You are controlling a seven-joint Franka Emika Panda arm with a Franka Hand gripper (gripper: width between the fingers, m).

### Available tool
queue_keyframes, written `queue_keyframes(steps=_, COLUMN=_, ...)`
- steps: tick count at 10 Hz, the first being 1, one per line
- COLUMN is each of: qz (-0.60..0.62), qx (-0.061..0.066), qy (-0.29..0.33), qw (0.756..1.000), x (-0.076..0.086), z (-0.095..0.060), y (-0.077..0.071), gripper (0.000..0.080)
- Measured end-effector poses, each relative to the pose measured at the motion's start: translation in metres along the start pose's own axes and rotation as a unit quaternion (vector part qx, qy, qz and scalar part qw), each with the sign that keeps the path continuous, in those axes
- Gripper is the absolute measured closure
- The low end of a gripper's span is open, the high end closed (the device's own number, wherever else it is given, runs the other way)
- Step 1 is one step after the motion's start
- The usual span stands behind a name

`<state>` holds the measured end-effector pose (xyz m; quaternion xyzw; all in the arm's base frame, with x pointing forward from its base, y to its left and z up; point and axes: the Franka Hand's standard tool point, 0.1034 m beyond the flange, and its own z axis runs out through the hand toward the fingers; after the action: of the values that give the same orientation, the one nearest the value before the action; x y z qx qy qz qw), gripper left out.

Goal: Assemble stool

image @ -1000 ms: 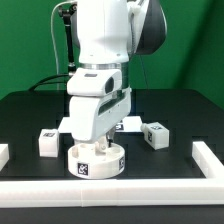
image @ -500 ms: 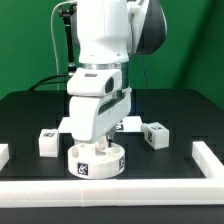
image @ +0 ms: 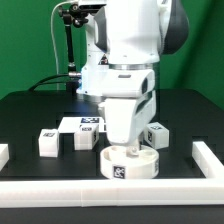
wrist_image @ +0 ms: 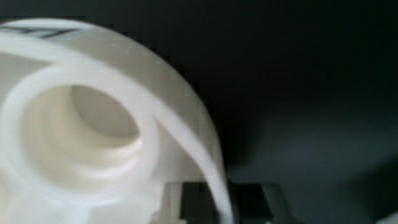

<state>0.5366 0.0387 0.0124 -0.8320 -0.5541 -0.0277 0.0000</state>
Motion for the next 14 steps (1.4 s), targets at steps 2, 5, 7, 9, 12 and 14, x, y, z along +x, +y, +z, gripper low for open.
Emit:
queue_keyframes(steps=2, qz=0.017, qx=-0.008, qy=0.007, qw=1.0, x=0.027, z=0.001, y=0.006, gripper=0.0771)
queue_keyframes(steps=5, qz=0.043, qx=-0.017, qy=0.016, qw=0.999, x=0.056, z=0.002, y=0.013, gripper=0.0771)
queue_keyframes(steps=7, qz=0.06, qx=-0.022, qy=0.023, qw=0.998, x=0.076, z=0.003, y=0.015, gripper=0.0771)
queue_keyframes(steps=9, qz=0.071, qx=-0.023, qy=0.024, qw=0.997, x=0.082, z=0.004, y=0.016, gripper=0.0771)
queue_keyframes(steps=12, qz=0.076, qx=-0.022, qy=0.023, qw=0.997, x=0.082, z=0.004, y=0.016, gripper=0.0771)
queue_keyframes(steps=14, qz=0.075, qx=-0.022, qy=0.024, qw=0.997, x=0.082, z=0.002, y=0.017, gripper=0.0584)
